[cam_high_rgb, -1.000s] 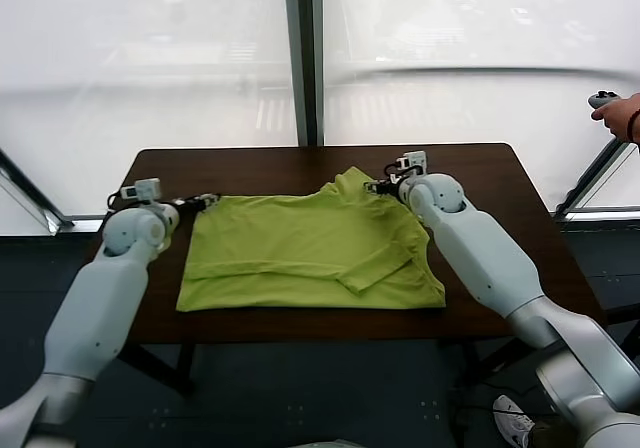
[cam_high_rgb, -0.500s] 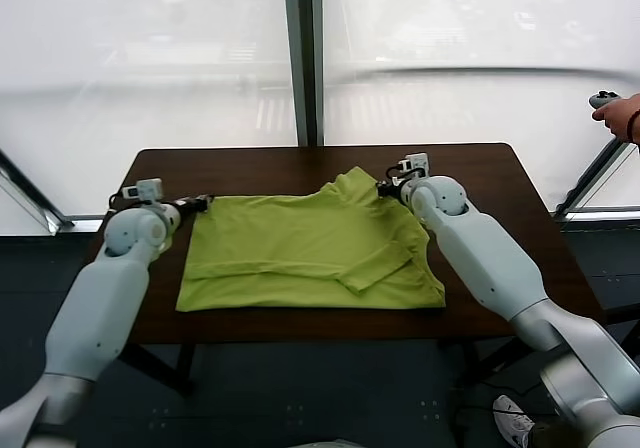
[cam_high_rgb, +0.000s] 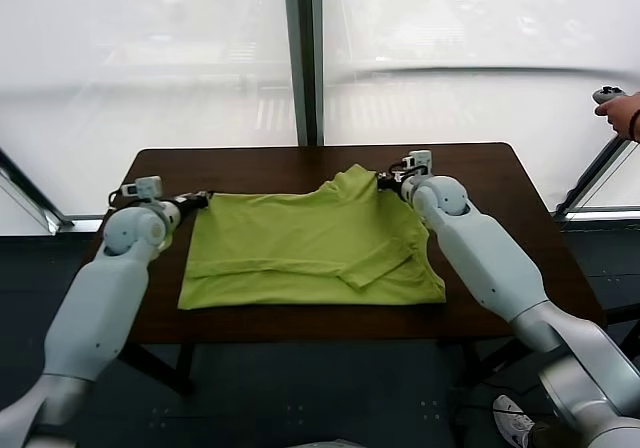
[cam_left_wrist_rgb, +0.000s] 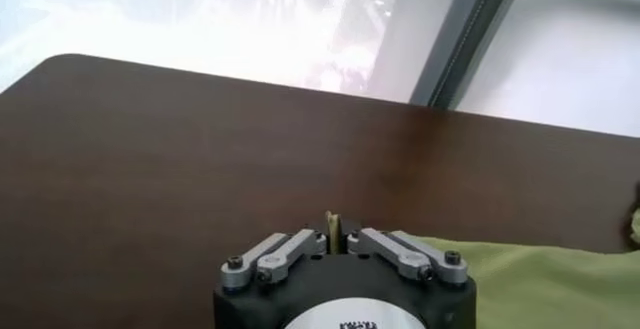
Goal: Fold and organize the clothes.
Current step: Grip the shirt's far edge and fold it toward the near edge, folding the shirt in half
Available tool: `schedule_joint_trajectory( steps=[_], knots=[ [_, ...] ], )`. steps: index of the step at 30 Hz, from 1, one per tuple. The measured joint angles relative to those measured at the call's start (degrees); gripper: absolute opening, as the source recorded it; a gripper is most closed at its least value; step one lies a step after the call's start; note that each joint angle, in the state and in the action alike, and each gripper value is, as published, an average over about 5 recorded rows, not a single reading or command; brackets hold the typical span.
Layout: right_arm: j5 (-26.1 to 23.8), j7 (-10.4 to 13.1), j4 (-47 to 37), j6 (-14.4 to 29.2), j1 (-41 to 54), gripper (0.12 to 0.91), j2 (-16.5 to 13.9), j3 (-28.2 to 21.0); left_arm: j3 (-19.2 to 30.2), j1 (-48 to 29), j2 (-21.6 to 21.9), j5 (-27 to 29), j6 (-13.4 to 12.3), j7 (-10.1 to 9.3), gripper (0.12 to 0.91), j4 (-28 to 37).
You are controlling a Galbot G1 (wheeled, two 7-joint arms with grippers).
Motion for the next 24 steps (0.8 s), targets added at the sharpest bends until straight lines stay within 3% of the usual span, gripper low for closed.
schedule_joint_trajectory(
  steps=[9, 24],
  knots=[
    [1.14, 0.21, 10.62, 0.03, -6.18, 0.140, -5.21, 3.61, -4.19, 8.07, 0.11, 0.09, -0.63, 0.19, 0.226, -7.66],
    [2.02, -0.52, 23.24, -0.03, -18.47, 0.140, -13.22, 9.58, -9.11, 15.76, -1.35, -0.33, -0.52, -0.41, 0.227, -14.12]
  ],
)
